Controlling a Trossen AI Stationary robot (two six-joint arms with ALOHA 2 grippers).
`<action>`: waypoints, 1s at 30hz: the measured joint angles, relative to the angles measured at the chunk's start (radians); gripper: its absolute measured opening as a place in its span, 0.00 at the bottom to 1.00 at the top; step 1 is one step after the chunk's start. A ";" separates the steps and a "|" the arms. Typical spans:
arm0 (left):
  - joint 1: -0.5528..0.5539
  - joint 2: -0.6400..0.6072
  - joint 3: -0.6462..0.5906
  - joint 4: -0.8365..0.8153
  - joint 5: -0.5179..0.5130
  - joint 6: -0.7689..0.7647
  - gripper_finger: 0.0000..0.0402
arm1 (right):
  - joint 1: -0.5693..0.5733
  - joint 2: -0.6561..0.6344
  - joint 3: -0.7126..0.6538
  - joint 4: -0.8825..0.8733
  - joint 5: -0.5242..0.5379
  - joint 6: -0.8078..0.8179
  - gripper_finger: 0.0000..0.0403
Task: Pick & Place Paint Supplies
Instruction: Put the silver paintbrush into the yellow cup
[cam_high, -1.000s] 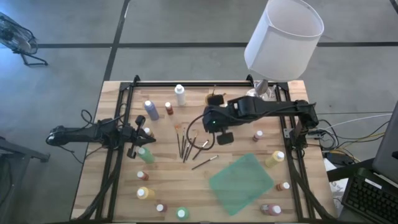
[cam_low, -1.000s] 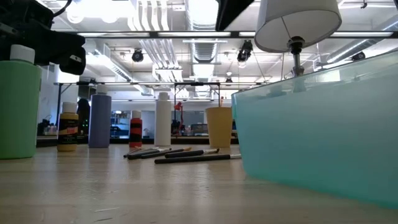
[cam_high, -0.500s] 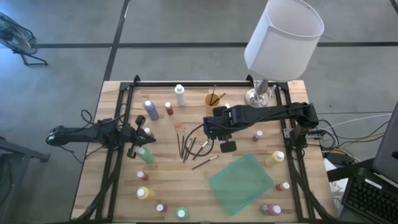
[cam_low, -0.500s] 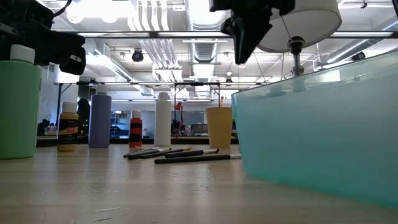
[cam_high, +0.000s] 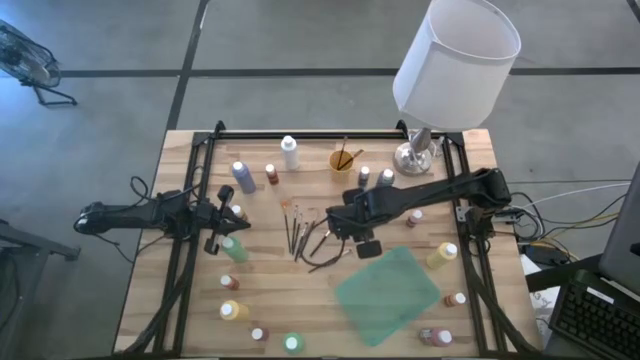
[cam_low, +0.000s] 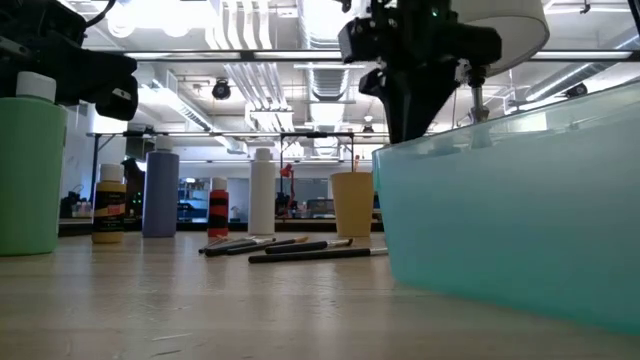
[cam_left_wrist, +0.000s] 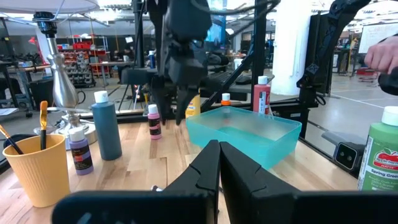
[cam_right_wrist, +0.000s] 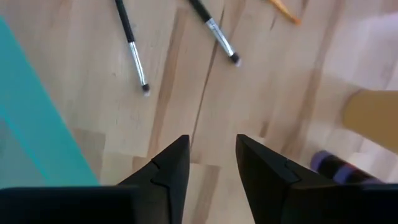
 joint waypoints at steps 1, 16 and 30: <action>0.000 0.000 0.000 0.000 0.000 0.000 0.03 | 0.001 0.000 -0.014 0.014 0.000 0.000 0.33; 0.000 0.000 0.000 0.000 0.000 0.000 0.03 | 0.029 0.000 -0.184 0.251 -0.063 0.031 0.26; 0.000 0.000 0.000 0.000 0.000 0.000 0.03 | 0.075 0.000 -0.271 0.399 -0.111 0.047 0.25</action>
